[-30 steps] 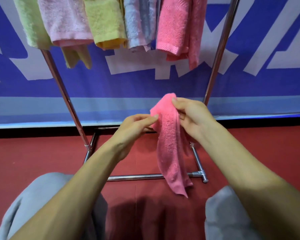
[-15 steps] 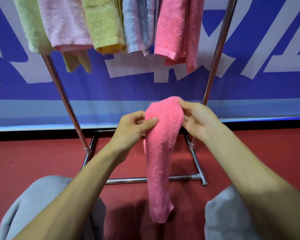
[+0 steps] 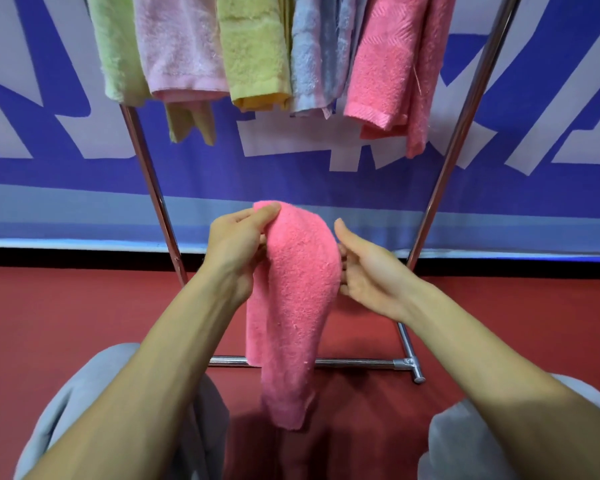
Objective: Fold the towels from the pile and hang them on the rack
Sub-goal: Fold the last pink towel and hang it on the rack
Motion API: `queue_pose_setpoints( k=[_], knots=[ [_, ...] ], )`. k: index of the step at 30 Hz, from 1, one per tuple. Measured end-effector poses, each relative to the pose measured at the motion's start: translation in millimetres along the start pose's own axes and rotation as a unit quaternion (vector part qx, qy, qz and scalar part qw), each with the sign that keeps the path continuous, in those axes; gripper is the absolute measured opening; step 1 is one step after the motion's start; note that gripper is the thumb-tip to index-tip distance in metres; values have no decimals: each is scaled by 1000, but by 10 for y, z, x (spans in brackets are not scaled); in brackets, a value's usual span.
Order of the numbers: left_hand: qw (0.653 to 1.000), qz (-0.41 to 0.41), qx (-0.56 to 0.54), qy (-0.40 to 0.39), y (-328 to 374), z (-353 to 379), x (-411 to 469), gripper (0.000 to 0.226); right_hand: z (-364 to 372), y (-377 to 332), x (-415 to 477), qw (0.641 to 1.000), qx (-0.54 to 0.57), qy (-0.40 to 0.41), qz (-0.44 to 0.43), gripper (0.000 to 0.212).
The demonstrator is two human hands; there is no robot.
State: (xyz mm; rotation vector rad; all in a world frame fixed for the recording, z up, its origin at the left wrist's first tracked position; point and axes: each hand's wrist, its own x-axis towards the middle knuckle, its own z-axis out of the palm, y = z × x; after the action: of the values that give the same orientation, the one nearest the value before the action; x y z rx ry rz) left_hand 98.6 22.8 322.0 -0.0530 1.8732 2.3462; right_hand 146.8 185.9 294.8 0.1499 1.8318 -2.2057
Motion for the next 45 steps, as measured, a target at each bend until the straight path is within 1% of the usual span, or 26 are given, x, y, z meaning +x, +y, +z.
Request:
queue_pose_setpoints(
  k=[1, 3, 6, 8, 10, 13, 16, 19, 23, 25, 27, 30, 33, 35, 36, 37, 38, 39, 40, 41, 42, 43, 44, 45],
  knots=[
    [1000, -8, -12, 10, 3, -16, 13, 15, 7, 5, 1, 1000, -7, -1, -18, 42],
    [999, -26, -39, 22, 10, -31, 17, 10, 12, 11, -4, 997, -33, 1, -63, 34],
    [996, -47, -68, 27, 19, -42, 0, 16, 23, 8, -27, 990, -65, -6, -124, 26],
    [995, -55, -76, 34, 27, -41, -4, 18, 37, -13, -46, 985, -76, 22, -156, 15],
    [996, -49, -62, 41, 30, -39, 5, 14, 28, -41, -50, 972, -124, 61, -190, 11],
    [998, -33, -45, 5, 1, -22, 15, 5, 14, -74, -45, 954, -161, 104, -229, 11],
    [998, -23, 9, -60, -88, 13, 10, 24, 15, -120, -36, 946, -130, 148, -255, 13],
    [990, -33, 48, -129, -176, 93, -45, 23, -12, -168, -29, 951, -87, 168, -245, 17],
    [979, -57, 80, -176, -263, 150, -116, 22, -39, -217, -59, 957, -44, 174, -227, 23],
    [979, -42, 84, -181, -280, 178, -136, 21, -69, -234, -98, 959, -22, 182, -217, 23],
    [982, 0, 81, -172, -278, 208, -140, 22, -116, -235, -136, 959, -11, 196, -203, 23],
    [984, 41, 61, -164, -258, 246, -121, 22, -166, -205, -200, 964, -30, 199, -177, 21],
    [983, 37, 50, -173, -234, 285, -112, 18, -206, -177, -297, 968, -65, 190, -150, 20],
    [979, 43, 65, -190, -222, 307, -98, 18, -249, -161, -370, 967, -91, 199, -134, 22],
    [976, 51, 76, -200, -217, 313, -92, 18, -285, -149, -397, 957, -129, 223, -134, 27],
    [971, 61, 89, -211, -214, 314, -84, 17, -333, -136, -404, 935, -193, 265, -137, 33],
    [966, 73, 105, -226, -205, 311, -82, 16, -397, -124, -398, 896, -272, 316, -151, 38],
    [958, 86, 125, -242, -192, 303, -80, 15, -433, -126, -392, 859, -324, 358, -170, 39],
    [949, 99, 147, -261, -168, 296, -87, 15, -458, -128, -367, 843, -333, 372, -200, 36],
    [938, 110, 168, -283, -143, 287, -99, 17, -444, -140, -342, 854, -305, 356, -223, 29],
    [928, 114, 185, -303, -124, 276, -110, 20, -404, -145, -307, 882, -259, 317, -232, 20],
    [919, 117, 198, -320, -106, 261, -118, 22, -345, -159, -271, 913, -216, 267, -218, 11],
    [912, 121, 204, -334, -88, 245, -131, 22, -278, -179, -237, 937, -192, 216, -197, 7],
    [908, 124, 204, -345, -69, 225, -144, 20, -226, -187, -210, 954, -177, 169, -173, 9]
  ],
)
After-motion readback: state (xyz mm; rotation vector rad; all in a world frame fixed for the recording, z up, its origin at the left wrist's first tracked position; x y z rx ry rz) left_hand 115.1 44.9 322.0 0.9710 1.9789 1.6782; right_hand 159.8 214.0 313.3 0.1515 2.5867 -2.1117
